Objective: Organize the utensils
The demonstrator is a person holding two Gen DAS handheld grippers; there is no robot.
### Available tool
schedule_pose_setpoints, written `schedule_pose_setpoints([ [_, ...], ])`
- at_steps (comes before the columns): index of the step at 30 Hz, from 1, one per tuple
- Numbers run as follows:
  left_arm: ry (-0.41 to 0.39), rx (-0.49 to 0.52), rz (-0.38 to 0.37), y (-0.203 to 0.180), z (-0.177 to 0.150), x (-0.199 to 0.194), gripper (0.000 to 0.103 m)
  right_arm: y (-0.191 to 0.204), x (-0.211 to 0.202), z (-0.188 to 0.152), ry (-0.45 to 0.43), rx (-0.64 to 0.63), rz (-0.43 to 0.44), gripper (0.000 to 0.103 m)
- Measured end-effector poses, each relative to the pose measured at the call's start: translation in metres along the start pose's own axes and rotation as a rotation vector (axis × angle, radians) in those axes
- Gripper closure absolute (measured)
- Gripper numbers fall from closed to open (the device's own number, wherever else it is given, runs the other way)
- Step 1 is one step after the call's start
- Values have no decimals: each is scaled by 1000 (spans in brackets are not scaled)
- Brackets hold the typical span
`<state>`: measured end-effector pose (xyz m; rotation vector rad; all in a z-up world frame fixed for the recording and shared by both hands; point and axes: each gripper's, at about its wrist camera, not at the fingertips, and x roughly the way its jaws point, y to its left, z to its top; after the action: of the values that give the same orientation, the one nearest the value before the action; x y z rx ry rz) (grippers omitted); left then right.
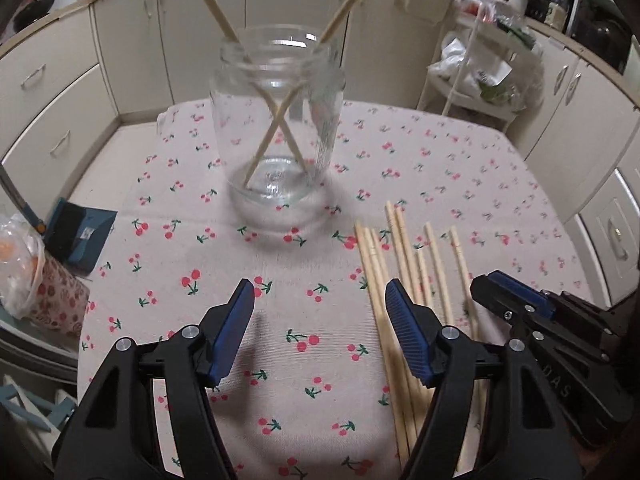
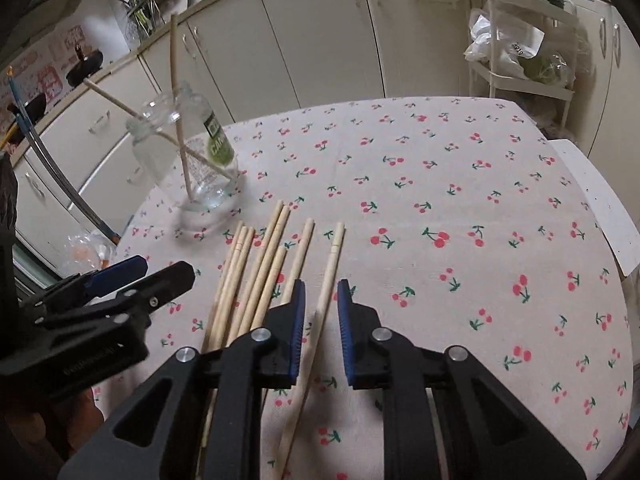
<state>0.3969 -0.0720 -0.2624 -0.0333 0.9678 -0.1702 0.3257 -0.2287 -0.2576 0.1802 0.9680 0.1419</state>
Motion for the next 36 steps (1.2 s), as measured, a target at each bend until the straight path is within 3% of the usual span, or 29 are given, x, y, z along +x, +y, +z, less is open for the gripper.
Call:
schedule_pose_setpoints([
  [14, 49, 21, 35, -13, 6, 20, 39, -21, 1, 2, 17, -23, -15, 85],
  [18, 52, 7, 38, -7, 8, 18, 39, -16, 3, 5, 13, -39, 0, 76],
  [29, 74, 31, 88, -16, 17, 33, 39, -11, 10, 7, 18, -82, -16, 76],
  [36, 87, 54, 100, -14, 25, 37, 46, -11, 12, 10, 24, -99, -22, 78],
])
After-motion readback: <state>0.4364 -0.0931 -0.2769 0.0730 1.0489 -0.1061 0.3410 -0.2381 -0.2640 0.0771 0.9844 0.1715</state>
